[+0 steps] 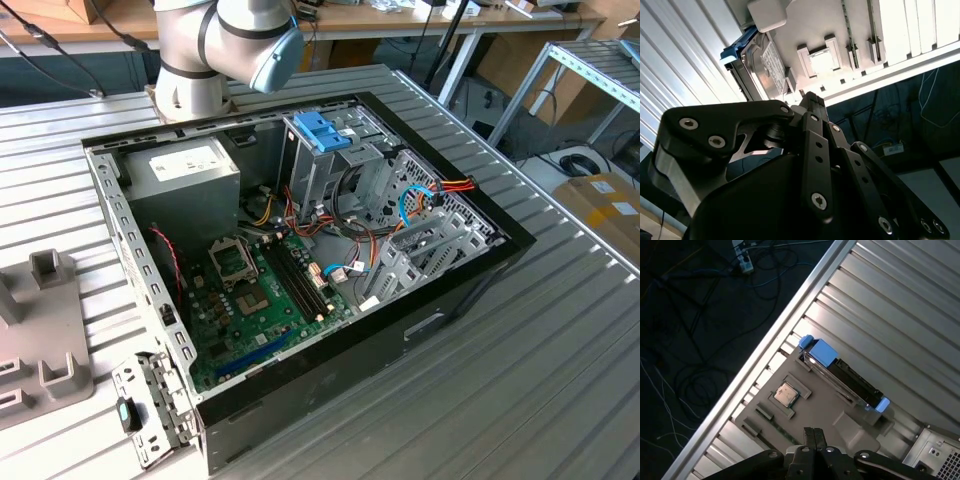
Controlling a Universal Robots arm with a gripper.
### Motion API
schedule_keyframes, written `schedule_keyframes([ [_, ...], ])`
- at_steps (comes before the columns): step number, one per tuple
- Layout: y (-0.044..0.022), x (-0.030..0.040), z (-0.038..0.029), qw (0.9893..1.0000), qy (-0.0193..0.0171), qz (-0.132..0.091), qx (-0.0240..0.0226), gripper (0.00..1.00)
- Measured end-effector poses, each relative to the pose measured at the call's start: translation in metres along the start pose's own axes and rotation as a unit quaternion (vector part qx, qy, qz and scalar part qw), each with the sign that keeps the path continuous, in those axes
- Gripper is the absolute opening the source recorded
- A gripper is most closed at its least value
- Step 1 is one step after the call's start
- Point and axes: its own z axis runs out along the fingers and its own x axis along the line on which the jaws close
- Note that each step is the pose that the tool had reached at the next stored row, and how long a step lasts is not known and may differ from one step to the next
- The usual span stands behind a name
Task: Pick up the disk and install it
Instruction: 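Pick up the disk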
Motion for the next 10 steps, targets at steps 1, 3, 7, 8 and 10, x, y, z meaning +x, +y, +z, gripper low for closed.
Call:
schedule_keyframes([
  [1, 0.0000, 0.0000, 0.0000, 1.0000, 0.0001, -0.001, 0.0000, 0.11],
  [3, 0.0000, 0.0000, 0.0000, 1.0000, 0.0003, -0.005, 0.0002, 0.11],
  [7, 0.0000, 0.0000, 0.0000, 1.0000, 0.0007, -0.010, 0.0003, 0.11],
  [8, 0.0000, 0.0000, 0.0000, 0.9999, 0.0007, -0.011, 0.0003, 0.11],
  [10, 0.0000, 0.0000, 0.0000, 0.9999, 0.0009, -0.014, 0.0004, 0.11],
])
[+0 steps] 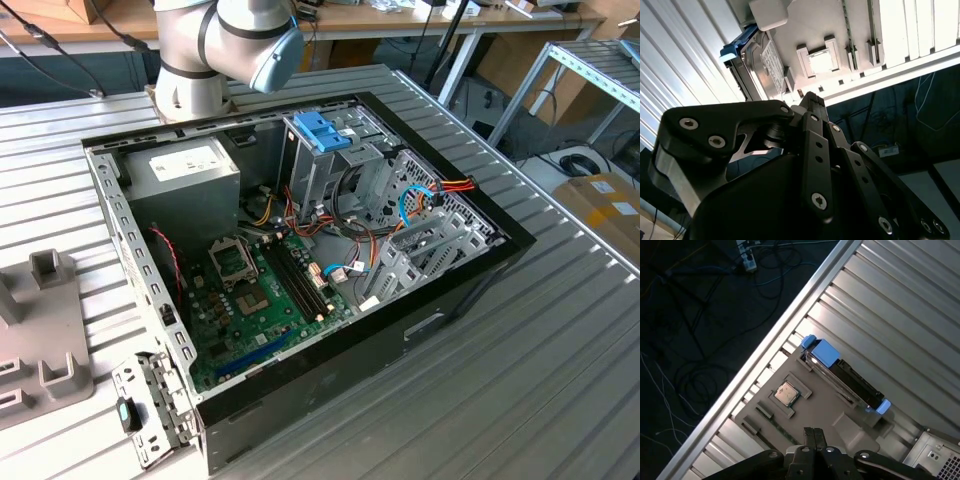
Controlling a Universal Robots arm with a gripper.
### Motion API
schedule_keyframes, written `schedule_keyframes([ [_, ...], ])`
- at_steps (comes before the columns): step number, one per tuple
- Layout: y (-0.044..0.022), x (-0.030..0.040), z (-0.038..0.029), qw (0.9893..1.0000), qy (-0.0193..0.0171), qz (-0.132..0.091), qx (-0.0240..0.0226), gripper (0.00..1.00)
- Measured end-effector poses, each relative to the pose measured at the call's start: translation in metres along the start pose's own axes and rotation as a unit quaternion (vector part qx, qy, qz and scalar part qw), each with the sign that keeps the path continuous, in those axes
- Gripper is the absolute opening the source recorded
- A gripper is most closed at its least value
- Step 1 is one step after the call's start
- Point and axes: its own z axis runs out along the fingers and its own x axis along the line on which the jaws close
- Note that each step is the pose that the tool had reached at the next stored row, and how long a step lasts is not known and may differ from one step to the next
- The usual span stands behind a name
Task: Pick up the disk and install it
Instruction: 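Pick up the disk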
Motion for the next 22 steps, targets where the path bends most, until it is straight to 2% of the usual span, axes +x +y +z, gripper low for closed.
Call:
schedule_keyframes([
  [22, 0.0000, 0.0000, 0.0000, 0.9997, 0.0017, -0.026, 0.0008, 0.11],
])
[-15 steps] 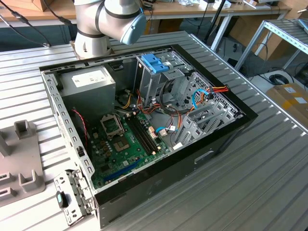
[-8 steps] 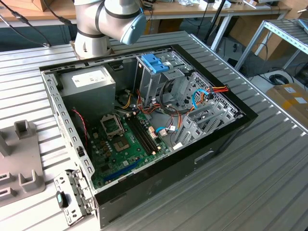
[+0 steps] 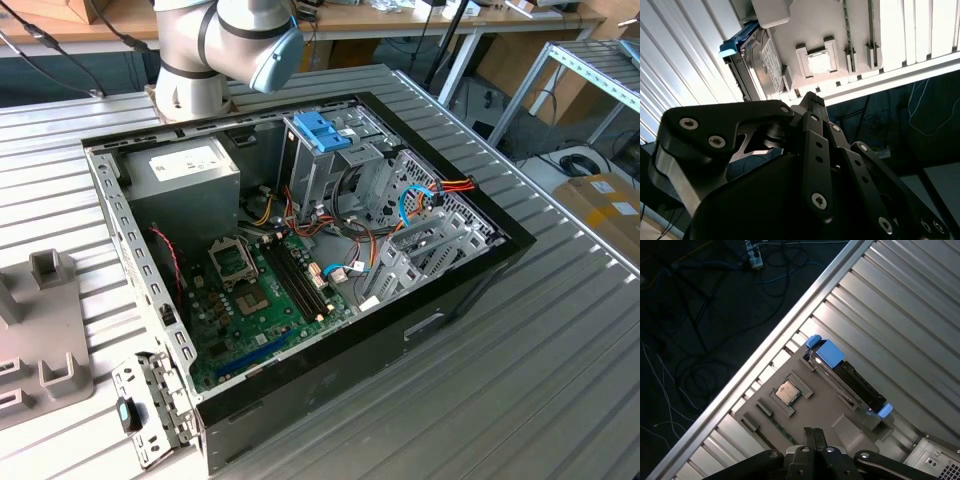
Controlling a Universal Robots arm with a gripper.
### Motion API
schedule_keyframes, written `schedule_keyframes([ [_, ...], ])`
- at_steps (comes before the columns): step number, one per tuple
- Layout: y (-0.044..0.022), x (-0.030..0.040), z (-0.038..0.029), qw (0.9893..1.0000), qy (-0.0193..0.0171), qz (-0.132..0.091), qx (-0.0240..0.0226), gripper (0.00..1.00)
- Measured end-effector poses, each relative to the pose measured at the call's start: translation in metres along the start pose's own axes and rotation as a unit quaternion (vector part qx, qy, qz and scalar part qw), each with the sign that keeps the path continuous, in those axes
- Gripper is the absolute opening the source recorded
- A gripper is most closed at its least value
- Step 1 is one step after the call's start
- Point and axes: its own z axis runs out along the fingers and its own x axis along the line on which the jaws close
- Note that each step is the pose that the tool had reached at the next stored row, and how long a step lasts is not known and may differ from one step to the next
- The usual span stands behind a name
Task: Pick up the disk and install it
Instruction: 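Pick up the disk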
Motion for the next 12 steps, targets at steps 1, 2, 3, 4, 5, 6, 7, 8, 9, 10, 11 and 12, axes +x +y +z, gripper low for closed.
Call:
schedule_keyframes([
  [1, 0.0000, 0.0000, 0.0000, 1.0000, 0.0001, -0.001, 0.0000, 0.11],
  [2, 0.0000, 0.0000, 0.0000, 1.0000, 0.0001, -0.002, 0.0001, 0.11],
  [3, 0.0000, 0.0000, 0.0000, 1.0000, 0.0002, -0.003, 0.0001, 0.11],
  [4, 0.0000, 0.0000, 0.0000, 1.0000, 0.0003, -0.004, 0.0001, 0.11],
  [5, 0.0000, 0.0000, 0.0000, 1.0000, 0.0003, -0.005, 0.0002, 0.11],
  [6, 0.0000, 0.0000, 0.0000, 1.0000, 0.0004, -0.006, 0.0002, 0.11],
  [7, 0.0000, 0.0000, 0.0000, 1.0000, 0.0004, -0.007, 0.0002, 0.11],
  [8, 0.0000, 0.0000, 0.0000, 1.0000, 0.0005, -0.008, 0.0003, 0.11],
  [9, 0.0000, 0.0000, 0.0000, 0.9999, 0.0007, -0.010, 0.0003, 0.11],
  [10, 0.0000, 0.0000, 0.0000, 0.9999, 0.0008, -0.012, 0.0004, 0.11],
  [11, 0.0000, 0.0000, 0.0000, 0.9999, 0.0008, -0.012, 0.0004, 0.11],
  [12, 0.0000, 0.0000, 0.0000, 0.9999, 0.0009, -0.014, 0.0004, 0.11],
])
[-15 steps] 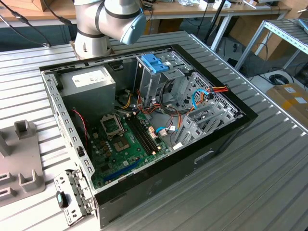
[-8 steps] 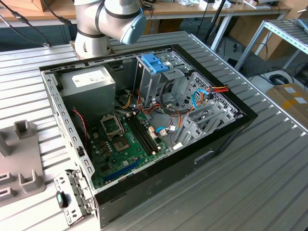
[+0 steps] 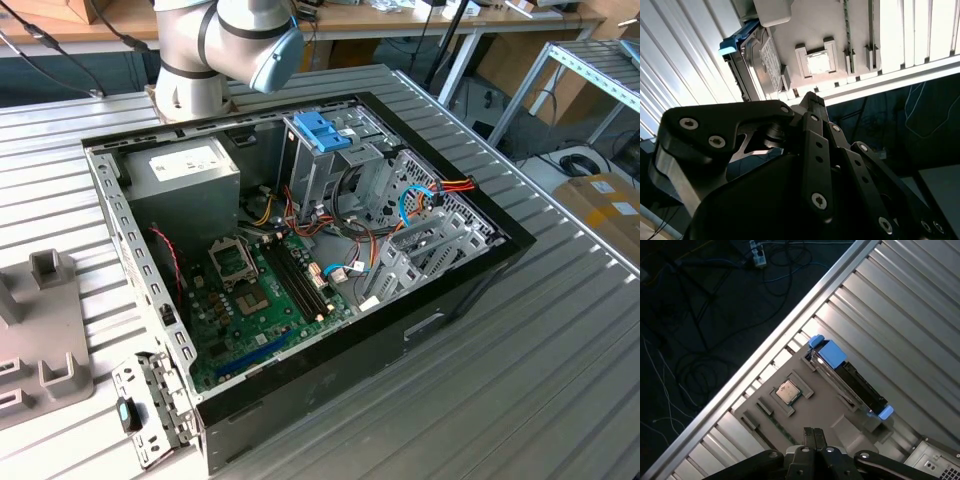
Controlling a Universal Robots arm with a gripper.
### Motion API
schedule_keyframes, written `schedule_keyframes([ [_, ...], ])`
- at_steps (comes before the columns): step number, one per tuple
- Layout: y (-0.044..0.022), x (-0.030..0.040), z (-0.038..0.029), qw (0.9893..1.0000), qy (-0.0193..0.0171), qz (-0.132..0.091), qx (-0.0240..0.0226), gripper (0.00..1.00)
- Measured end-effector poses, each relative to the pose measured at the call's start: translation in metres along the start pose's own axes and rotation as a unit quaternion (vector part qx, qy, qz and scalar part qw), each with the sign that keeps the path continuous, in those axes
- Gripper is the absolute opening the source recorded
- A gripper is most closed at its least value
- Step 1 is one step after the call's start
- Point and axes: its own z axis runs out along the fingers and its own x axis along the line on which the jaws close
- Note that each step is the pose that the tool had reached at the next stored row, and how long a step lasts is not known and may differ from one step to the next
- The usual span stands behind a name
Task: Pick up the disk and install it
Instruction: 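Pick up the disk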
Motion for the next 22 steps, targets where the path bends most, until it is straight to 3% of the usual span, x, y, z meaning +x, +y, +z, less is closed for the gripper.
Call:
schedule_keyframes([
  [22, 0.0000, 0.0000, 0.0000, 0.9997, 0.0016, -0.024, 0.0008, 0.11],
])
